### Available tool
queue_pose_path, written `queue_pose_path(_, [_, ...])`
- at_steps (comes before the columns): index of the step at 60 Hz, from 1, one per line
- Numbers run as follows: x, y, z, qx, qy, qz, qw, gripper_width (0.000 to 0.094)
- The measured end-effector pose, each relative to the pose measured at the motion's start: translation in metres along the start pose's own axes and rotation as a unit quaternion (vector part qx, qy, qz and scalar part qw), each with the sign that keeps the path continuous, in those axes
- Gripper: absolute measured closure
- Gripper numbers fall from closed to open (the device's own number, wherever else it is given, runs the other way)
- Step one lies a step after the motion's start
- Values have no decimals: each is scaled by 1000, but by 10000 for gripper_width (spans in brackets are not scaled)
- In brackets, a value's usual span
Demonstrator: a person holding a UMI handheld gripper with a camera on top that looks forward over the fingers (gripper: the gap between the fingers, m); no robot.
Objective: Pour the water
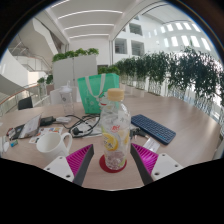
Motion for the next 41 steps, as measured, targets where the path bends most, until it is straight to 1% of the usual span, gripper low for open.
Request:
queue_pose_path(11, [102, -25, -31, 2, 11, 5, 1000, 103])
queue_pose_path(24, [231, -57, -96, -5, 18, 8, 1000, 104])
queue_pose_path(31, [283, -68, -125, 5, 13, 23, 1000, 106])
queue_pose_path(41, [338, -70, -159, 0, 6, 21, 1000, 108])
Point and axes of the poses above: the point between the fingertips, and its own axes, seen from behind it with the camera up: z to the right, y down, x backward, against the way the camera looks, the point moved 4 cm from there along x, backward, against the way the camera looks, and after that the axes turned 9 degrees about x, right-handed, at the moved point
